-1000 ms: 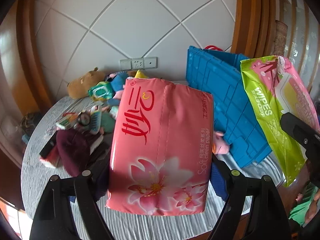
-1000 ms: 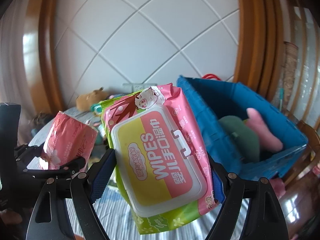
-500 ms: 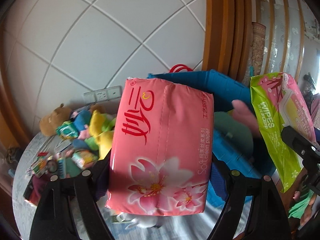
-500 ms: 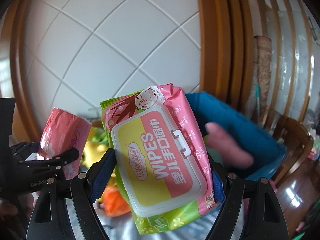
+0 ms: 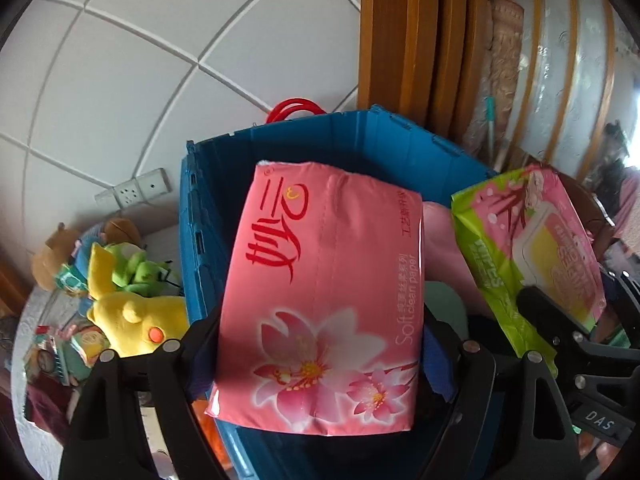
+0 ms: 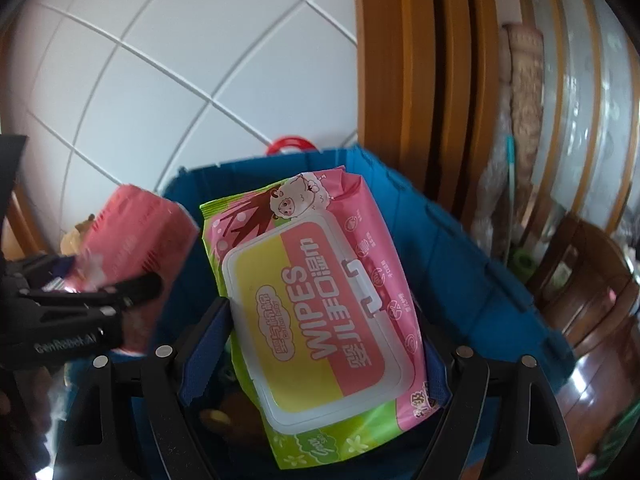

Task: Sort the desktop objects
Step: 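Carry both packs over the blue crate and lower them inside, then open both grippers and withdraw them from the crate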

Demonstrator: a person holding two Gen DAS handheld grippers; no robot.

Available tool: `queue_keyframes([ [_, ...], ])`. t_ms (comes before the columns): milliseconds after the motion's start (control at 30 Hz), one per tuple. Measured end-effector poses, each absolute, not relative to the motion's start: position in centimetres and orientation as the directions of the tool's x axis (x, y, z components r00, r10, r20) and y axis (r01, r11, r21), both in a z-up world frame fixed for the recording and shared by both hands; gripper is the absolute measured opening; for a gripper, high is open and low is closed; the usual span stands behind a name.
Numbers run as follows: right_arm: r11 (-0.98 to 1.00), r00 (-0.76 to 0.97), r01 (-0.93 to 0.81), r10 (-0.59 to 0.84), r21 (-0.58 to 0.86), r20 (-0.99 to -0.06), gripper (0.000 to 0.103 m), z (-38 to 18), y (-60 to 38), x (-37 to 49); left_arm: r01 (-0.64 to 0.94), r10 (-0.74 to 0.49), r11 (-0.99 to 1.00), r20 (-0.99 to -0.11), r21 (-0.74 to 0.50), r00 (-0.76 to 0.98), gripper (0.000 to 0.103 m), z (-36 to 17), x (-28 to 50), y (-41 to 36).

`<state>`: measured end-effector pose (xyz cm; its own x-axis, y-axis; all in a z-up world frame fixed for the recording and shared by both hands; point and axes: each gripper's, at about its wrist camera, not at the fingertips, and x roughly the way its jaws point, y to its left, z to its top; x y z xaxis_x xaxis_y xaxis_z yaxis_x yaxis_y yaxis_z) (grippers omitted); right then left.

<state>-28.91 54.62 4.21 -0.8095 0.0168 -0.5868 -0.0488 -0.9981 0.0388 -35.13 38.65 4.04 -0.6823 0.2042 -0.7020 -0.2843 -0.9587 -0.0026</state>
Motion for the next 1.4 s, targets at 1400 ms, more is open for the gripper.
queue_keyframes([
  [1400, -0.995, -0.827, -0.058, 0.002, 0.081, -0.563, 0.102, 3.8, 54.6, -25.7, -0.171, 0.141, -0.985, -0.653, -0.018, -0.744, 0.103, 5.0, -29.7, 33.1],
])
